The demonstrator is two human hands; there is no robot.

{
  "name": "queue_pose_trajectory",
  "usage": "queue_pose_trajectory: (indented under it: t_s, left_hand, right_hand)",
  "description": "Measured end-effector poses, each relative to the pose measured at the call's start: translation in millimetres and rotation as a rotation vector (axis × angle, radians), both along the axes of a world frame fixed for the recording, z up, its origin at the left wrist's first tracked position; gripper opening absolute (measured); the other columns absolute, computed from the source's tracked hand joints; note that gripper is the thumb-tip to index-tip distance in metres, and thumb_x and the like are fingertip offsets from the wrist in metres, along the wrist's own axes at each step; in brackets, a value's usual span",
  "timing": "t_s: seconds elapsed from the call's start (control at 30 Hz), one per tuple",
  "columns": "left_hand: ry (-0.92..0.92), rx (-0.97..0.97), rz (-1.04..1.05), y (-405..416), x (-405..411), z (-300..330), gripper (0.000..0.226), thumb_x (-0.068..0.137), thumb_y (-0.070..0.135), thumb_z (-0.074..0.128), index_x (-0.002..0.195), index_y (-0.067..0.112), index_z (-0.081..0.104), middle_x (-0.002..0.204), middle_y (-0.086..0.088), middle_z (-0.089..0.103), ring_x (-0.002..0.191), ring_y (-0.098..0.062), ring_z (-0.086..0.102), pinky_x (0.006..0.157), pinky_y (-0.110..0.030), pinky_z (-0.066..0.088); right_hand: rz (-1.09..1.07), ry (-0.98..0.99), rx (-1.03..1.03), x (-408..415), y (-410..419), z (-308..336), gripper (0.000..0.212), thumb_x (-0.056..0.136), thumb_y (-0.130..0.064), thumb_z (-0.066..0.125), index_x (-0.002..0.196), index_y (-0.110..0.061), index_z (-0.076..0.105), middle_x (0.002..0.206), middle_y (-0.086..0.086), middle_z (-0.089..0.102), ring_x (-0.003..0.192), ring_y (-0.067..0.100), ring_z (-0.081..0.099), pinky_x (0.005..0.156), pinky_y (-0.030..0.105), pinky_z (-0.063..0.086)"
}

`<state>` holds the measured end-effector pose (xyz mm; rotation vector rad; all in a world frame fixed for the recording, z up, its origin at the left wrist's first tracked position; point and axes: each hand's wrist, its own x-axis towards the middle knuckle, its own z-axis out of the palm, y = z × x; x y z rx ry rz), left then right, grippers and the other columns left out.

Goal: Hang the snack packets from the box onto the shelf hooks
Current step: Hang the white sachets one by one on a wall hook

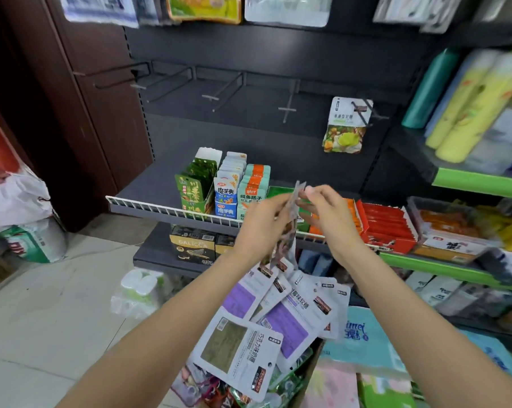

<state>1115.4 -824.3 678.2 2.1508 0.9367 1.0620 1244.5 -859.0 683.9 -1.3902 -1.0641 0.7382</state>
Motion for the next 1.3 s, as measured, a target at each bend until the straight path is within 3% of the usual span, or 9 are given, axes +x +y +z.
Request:
queue_pose_trajectory:
  t_s: [0.07,0.1,0.2,0.4,0.57,0.67,0.97,1.2,1.3]
  left_hand:
    - [-0.111,-0.074,0.034,11,12,16,0.025,0.094,0.004,0.049,0.114,0.008,0.064,0.093,0.003,0.069,0.076,-0.004,0.06,0.063,-0.011,0.047]
    - [-0.169,-0.116,0.027,16,19,23,0.024,0.093,0.002,0.05,0.112,0.009,0.065,0.097,0.003,0.07,0.08,0.0,0.061,0.068,-0.007,0.048]
    - [-0.274,-0.191,-0.023,31,48,43,0.019,0.09,0.002,0.056,0.101,0.014,0.065,0.095,0.002,0.072,0.083,-0.001,0.067,0.073,-0.013,0.052]
    - [-0.323,-0.306,0.033,67,111,60,0.008,0.085,0.007,0.066,0.091,0.009,0.07,0.092,-0.005,0.074,0.083,-0.014,0.069,0.08,-0.029,0.054]
    - [-0.387,-0.287,0.223,97,139,61,0.008,0.087,0.015,0.066,0.083,0.011,0.071,0.08,-0.003,0.072,0.074,-0.017,0.067,0.076,-0.034,0.054]
    - [-0.274,-0.142,0.328,112,145,62,0.01,0.089,0.019,0.063,0.088,0.013,0.07,0.081,0.0,0.071,0.078,-0.014,0.066,0.079,-0.033,0.052]
    - [-0.223,-0.036,0.399,120,155,68,0.013,0.091,0.021,0.058,0.092,0.016,0.07,0.084,0.001,0.072,0.083,-0.017,0.066,0.08,-0.038,0.053]
    - [-0.208,-0.044,0.379,121,152,69,0.013,0.092,0.021,0.058,0.094,0.018,0.069,0.09,0.002,0.073,0.085,-0.013,0.067,0.083,-0.033,0.052]
    - [-0.198,-0.035,0.367,121,152,71,0.013,0.092,0.021,0.058,0.095,0.018,0.069,0.092,0.003,0.073,0.087,-0.012,0.067,0.082,-0.03,0.052]
  right_hand:
    - [-0.037,-0.168,0.03,25,5,4,0.009,0.095,-0.023,0.053,0.103,-0.027,0.056,0.111,-0.007,0.057,0.114,0.012,0.052,0.091,0.026,0.043]
    - [-0.061,-0.231,0.032,39,8,6,0.022,0.093,-0.024,0.055,0.114,-0.032,0.053,0.12,-0.006,0.051,0.119,0.012,0.047,0.094,0.027,0.041]
    - [-0.051,-0.211,0.043,74,16,17,0.046,0.09,-0.029,0.06,0.127,-0.048,0.041,0.134,-0.004,0.045,0.124,0.016,0.046,0.102,0.042,0.043]
    - [-0.119,-0.196,0.112,136,40,39,0.045,0.08,-0.023,0.073,0.106,-0.056,0.056,0.124,-0.003,0.062,0.114,0.022,0.059,0.093,0.051,0.049]
    - [-0.234,-0.18,0.046,189,70,39,0.052,0.073,-0.021,0.079,0.12,-0.033,0.062,0.124,-0.002,0.063,0.114,0.018,0.059,0.097,0.046,0.048]
    - [-0.259,-0.198,0.052,207,80,43,0.049,0.078,-0.006,0.072,0.122,-0.025,0.062,0.121,0.002,0.065,0.108,0.015,0.061,0.095,0.039,0.051]
    - [-0.196,-0.298,0.138,213,90,38,0.049,0.084,-0.006,0.066,0.127,-0.028,0.058,0.129,-0.002,0.06,0.12,0.015,0.054,0.099,0.045,0.047]
    - [-0.283,-0.386,0.127,214,94,45,0.05,0.086,-0.01,0.065,0.13,-0.028,0.054,0.128,-0.003,0.06,0.113,0.011,0.057,0.098,0.028,0.046]
    - [-0.291,-0.413,0.077,214,98,46,0.052,0.086,-0.014,0.066,0.134,-0.028,0.05,0.13,-0.001,0.059,0.117,0.015,0.055,0.101,0.032,0.044]
